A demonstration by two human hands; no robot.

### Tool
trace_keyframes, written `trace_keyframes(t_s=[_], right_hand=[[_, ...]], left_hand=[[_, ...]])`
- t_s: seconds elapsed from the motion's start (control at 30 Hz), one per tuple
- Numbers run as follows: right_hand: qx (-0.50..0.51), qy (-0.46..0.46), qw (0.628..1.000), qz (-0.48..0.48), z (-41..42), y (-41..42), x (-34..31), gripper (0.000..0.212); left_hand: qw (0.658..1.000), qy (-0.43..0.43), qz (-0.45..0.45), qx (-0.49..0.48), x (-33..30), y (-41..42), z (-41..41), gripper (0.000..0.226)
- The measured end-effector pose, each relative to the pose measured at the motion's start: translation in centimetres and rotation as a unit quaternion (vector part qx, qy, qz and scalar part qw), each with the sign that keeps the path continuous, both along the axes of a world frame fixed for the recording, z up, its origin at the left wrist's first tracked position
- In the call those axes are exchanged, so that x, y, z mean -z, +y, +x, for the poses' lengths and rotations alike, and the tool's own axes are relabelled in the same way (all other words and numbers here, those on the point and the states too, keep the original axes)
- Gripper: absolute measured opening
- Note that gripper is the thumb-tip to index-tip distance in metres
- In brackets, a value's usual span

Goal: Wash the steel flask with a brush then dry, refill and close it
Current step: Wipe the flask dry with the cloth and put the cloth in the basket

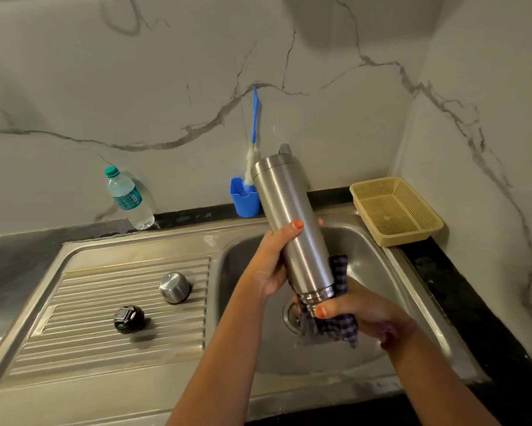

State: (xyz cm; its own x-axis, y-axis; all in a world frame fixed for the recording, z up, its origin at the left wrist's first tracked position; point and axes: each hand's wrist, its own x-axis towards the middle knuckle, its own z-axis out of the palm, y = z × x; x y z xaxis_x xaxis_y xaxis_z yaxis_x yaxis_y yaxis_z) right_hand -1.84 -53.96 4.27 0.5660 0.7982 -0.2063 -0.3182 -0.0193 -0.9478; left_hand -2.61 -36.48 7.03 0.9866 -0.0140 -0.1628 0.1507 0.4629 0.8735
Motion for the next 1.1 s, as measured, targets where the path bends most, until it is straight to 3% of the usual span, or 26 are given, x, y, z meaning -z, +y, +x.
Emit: trace_keyframes(t_s=[0.13, 0.27, 0.33, 0.43, 0.53, 0.6, 0.67, 0.73, 0.8, 0.87, 1.03, 1.1], right_hand=[[0.009, -0.021, 0.999, -0.024, 0.1, -0.2, -0.7, 0.046], [0.142, -0.128, 0.975, -0.115, -0.6, 1.6, -0.3, 0.047], [0.248, -0.215, 0.924, -0.198, -0.9, 2.6, 0.8, 0.063], [0.352, -0.34, 0.827, -0.276, -2.1, 3.9, 1.8, 0.073], [0.376, -0.509, 0.693, -0.345, -2.7, 4.3, 3.0, 0.075], [0.378, -0.57, 0.618, -0.387, -2.7, 4.3, 3.5, 0.075], [0.383, -0.605, 0.579, -0.39, -2.8, 4.3, 3.9, 0.073], [0.381, -0.626, 0.563, -0.382, -2.7, 4.4, 4.3, 0.071], [0.365, -0.619, 0.584, -0.379, -2.4, 4.4, 4.4, 0.072], [0.348, -0.58, 0.636, -0.372, -2.0, 4.5, 4.0, 0.074], [0.26, -0.352, 0.849, -0.296, -1.2, 3.8, 1.0, 0.069], [0.189, -0.247, 0.926, -0.213, -0.5, 2.9, 0.6, 0.054]], left_hand=[[0.998, 0.02, -0.01, -0.055, -0.2, -0.6, -0.1, 0.102], [0.983, 0.06, 0.043, -0.17, -0.8, -2.5, -0.3, 0.071], [0.971, 0.079, 0.047, -0.221, -0.7, -3.5, -0.3, 0.058], [0.951, 0.112, 0.002, -0.287, -0.9, -4.2, -0.3, 0.064], [0.939, 0.139, -0.026, -0.313, -0.9, -4.1, -0.2, 0.075], [0.935, 0.16, -0.04, -0.313, -1.1, -3.7, -0.2, 0.076], [0.935, 0.175, -0.051, -0.305, -1.2, -3.3, -0.3, 0.076], [0.937, 0.181, -0.045, -0.295, -1.4, -3.0, -0.3, 0.076], [0.939, 0.185, -0.032, -0.287, -1.5, -2.8, -0.3, 0.077], [0.942, 0.179, -0.031, -0.282, -1.5, -2.7, -0.3, 0.075], [0.959, 0.13, -0.024, -0.252, -1.0, -1.6, -0.5, 0.068], [0.974, 0.091, 0.003, -0.207, -0.9, -1.1, -0.7, 0.073]])
